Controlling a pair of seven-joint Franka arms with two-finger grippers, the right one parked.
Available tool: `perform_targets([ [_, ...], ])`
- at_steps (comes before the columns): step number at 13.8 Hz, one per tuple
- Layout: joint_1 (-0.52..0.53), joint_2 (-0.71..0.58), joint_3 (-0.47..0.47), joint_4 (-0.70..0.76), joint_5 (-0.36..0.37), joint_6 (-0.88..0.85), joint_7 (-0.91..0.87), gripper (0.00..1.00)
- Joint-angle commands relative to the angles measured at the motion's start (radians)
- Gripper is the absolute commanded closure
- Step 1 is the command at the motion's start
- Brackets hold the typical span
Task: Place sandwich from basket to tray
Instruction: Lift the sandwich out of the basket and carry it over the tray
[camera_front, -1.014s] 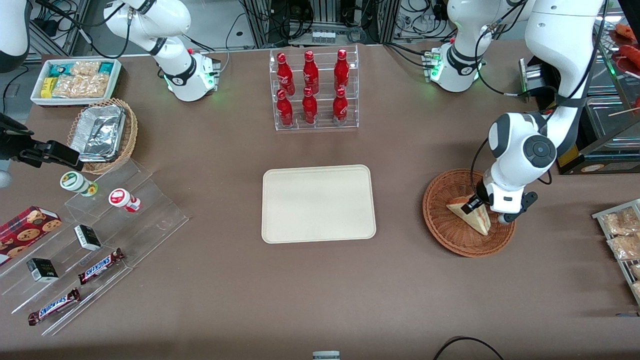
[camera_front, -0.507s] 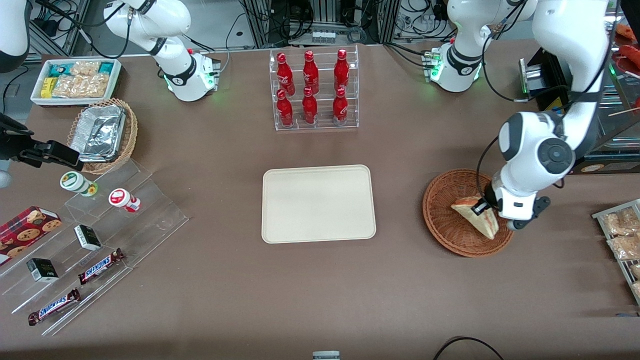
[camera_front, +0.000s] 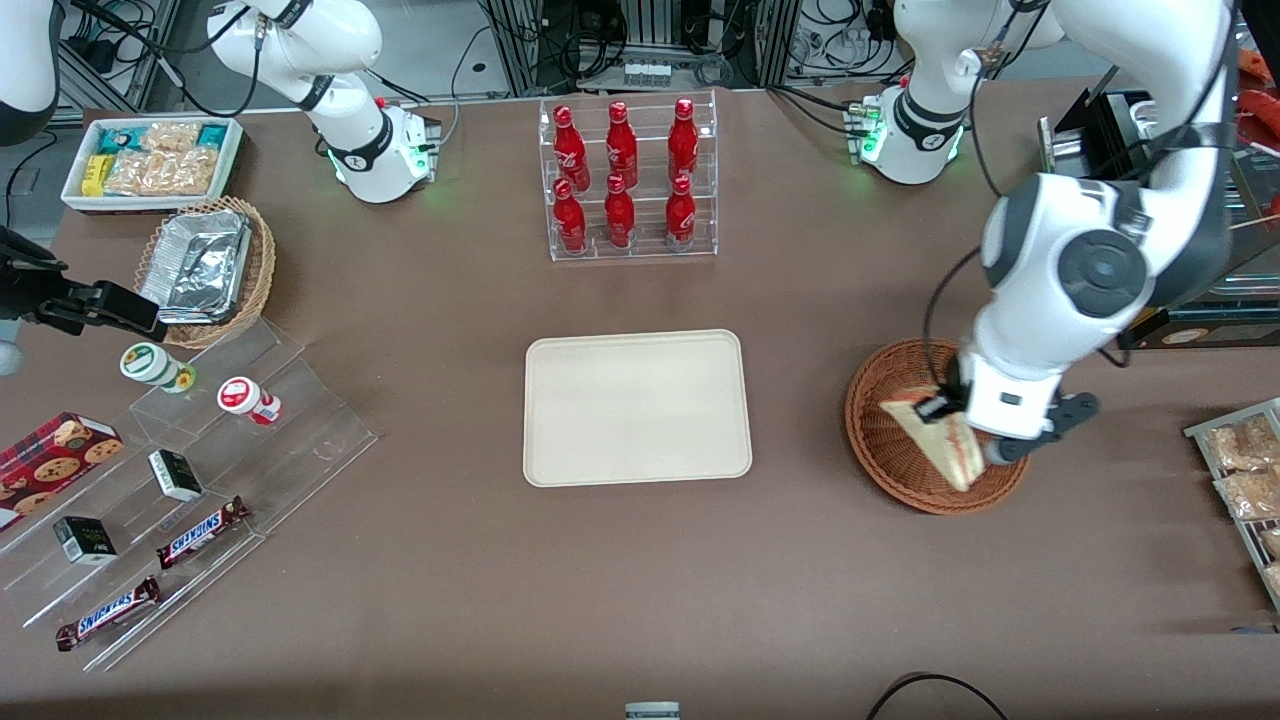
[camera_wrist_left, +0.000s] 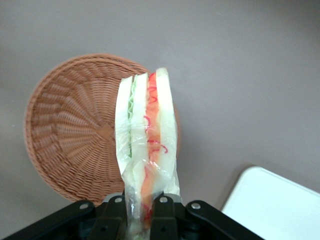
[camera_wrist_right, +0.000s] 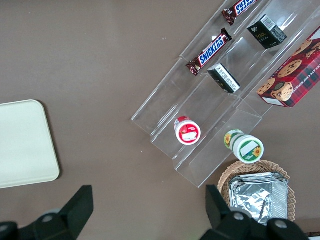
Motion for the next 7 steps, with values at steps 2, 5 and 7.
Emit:
perform_targets([
  [2,-0.128,0.085,0.007,0.102,0.016,-0.016,-0.077,1.0],
  [5,-0.213,0.158,0.007,0.182,0.008,-0.012,-0.087,1.0],
  [7,-0.263,0.212,0.007,0.233,0.007,-0.01,-0.088,1.0],
])
